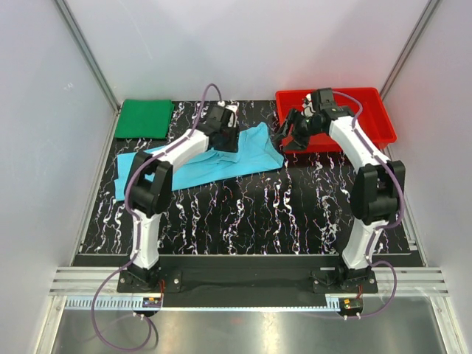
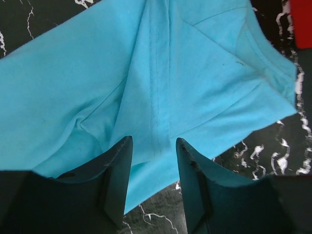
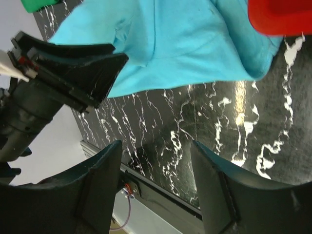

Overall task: Fold and stack the t-shirts
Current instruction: Fold the tshirt

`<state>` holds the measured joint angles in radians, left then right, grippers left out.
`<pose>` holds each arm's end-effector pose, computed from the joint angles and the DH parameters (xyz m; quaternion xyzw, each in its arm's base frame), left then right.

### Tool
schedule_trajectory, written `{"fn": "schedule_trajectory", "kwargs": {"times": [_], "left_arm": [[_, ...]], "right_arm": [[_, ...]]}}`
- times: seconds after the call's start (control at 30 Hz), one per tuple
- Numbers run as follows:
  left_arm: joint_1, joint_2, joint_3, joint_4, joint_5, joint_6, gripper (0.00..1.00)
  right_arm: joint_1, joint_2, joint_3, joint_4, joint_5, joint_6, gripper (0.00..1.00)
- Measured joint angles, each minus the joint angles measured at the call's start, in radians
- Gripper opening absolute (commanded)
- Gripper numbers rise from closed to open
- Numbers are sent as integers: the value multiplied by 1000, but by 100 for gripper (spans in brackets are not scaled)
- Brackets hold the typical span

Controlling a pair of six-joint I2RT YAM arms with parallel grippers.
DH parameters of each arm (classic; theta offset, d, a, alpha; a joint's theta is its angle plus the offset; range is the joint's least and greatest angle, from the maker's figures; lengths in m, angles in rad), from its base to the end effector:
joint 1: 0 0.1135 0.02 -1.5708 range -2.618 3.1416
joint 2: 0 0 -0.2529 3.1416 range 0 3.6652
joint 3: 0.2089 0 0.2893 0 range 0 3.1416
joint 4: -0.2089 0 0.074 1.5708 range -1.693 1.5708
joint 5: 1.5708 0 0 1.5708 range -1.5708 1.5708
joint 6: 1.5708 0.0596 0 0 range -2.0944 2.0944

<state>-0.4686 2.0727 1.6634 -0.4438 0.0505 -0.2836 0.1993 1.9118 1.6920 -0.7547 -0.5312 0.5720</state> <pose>0.4563 -0.2344 0.1770 0.0953 0.9312 -0.1509 0.3179 0.4491 0.1215 0.2449 0.0951 0.9207 0.3391 0.1683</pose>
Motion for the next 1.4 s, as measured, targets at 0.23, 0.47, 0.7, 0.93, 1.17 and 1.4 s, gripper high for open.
{"fn": "schedule_trajectory", "kwargs": {"times": [0.23,0.47,0.7,0.93,1.17,1.4], "left_arm": [[-72,52,36,-69,-132,77,46],[-116,60,43,-106,-187,99,51],[-142,126,121,-128,-242,135,48],[-154,183,163,-162,-297,179,44],[-161,184,163,-168,-356,228,16],[-162,171,155,-164,-385,242,1]], "right_arm": [[6,-49,-150,8,-9,-1,66],[8,-50,-179,13,-13,-2,66],[8,-53,-188,22,-14,-3,66],[8,-54,-188,24,-22,-7,66],[8,-54,-188,25,-36,-6,66],[8,-26,-149,38,-40,13,66]]}}
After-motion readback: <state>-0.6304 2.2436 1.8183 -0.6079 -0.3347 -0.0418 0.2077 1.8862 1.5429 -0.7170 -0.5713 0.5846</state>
